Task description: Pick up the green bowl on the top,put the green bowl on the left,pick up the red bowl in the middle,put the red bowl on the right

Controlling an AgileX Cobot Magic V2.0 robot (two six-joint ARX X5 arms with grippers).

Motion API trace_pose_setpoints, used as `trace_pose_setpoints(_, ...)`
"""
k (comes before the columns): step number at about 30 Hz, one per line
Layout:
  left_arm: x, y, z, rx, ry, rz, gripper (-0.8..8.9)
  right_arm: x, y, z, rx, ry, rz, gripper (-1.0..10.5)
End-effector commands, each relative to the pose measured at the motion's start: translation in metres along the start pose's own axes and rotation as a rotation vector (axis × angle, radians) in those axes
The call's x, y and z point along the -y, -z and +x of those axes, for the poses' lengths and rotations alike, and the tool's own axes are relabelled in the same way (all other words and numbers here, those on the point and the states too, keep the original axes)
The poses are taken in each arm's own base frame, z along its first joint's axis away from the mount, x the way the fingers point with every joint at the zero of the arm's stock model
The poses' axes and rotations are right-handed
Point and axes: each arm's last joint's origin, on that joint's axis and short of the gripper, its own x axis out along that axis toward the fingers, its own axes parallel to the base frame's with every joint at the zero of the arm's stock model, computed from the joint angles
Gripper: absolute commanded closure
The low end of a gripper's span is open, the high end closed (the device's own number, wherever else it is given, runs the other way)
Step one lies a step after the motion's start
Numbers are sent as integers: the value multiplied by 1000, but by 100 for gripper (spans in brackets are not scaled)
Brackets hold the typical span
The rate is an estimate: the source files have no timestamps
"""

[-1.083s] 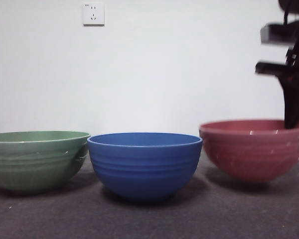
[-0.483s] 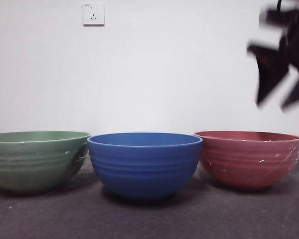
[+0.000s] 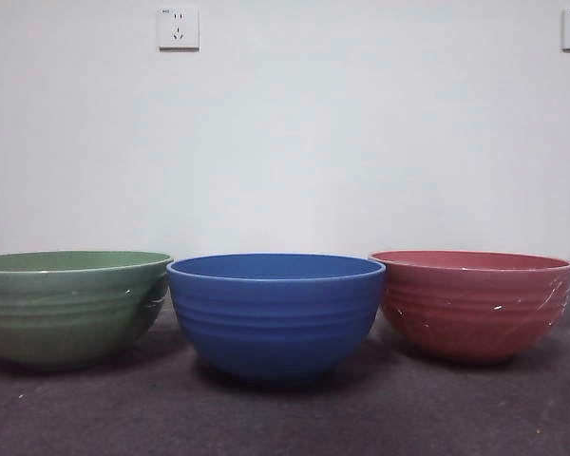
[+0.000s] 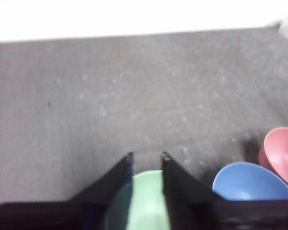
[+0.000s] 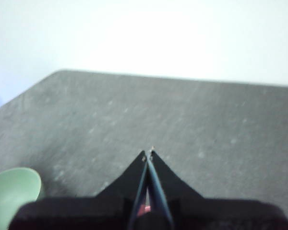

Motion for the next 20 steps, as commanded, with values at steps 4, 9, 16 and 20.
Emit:
trace_pose_setpoints(4, 0, 23, -17, 86, -3, 39, 821, -3, 47, -16, 29, 45, -8, 964)
trace_pose_setpoints(9, -4, 62, -16, 132, -16, 42, 821, -4, 66, -26, 46, 38, 20, 963)
trace_pose_setpoints(16, -8, 94, -4, 80, -13, 13, 817, -4, 68, -24, 16, 42, 24, 962)
trace_pose_setpoints(20, -8, 102, -2, -1, -20, 3, 817, -4, 69, -23, -2, 44, 24, 962)
